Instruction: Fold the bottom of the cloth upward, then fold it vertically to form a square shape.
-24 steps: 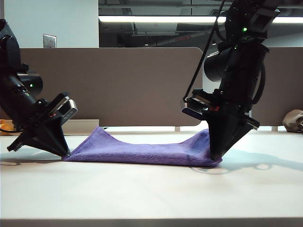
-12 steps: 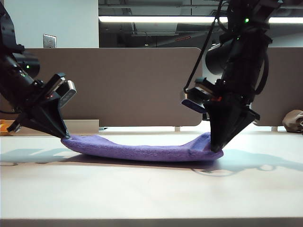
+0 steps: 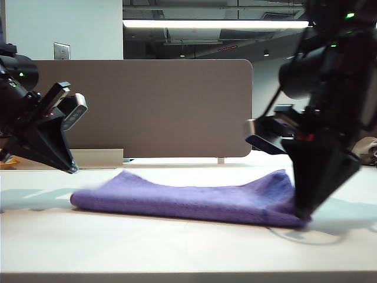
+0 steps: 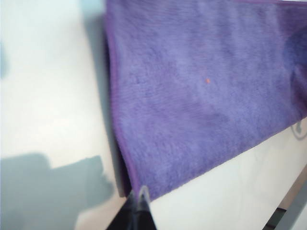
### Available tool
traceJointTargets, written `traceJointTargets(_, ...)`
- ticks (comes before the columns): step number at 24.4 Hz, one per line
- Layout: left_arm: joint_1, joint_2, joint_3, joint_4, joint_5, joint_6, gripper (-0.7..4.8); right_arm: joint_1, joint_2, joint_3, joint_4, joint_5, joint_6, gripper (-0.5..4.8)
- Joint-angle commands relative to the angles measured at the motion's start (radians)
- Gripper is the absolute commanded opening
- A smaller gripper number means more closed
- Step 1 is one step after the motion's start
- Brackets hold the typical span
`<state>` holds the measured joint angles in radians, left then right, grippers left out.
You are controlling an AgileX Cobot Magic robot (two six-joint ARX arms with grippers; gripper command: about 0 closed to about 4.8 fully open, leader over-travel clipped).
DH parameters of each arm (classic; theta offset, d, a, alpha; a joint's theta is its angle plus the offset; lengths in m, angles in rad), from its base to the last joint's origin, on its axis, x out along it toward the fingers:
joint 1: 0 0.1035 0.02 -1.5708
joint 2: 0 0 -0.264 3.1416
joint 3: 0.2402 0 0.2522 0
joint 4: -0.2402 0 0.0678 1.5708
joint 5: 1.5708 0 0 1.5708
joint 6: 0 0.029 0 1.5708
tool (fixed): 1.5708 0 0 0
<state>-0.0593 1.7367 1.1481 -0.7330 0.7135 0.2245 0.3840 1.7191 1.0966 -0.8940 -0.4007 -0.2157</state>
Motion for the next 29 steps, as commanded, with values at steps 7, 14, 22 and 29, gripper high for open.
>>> traceJointTargets(7,-0.057,-0.085,-0.093,0.014,0.003,0.005,-0.06,0.000,-0.063,-0.033,0.041,-0.024,0.016,-0.02)
traceJointTargets(14,-0.067,-0.140,-0.235,0.046,0.005,0.010,-0.06,0.000,-0.069,-0.035,0.014,-0.025,0.021,-0.02)
traceJointTargets(22,-0.067,-0.249,-0.274,0.061,0.009,0.003,-0.06,0.019,-0.140,-0.061,0.011,-0.023,0.021,-0.02)
traceJointTargets(29,-0.067,-0.252,-0.274,0.077,0.074,0.003,-0.06,0.019,-0.140,-0.061,0.006,-0.022,0.043,0.77)
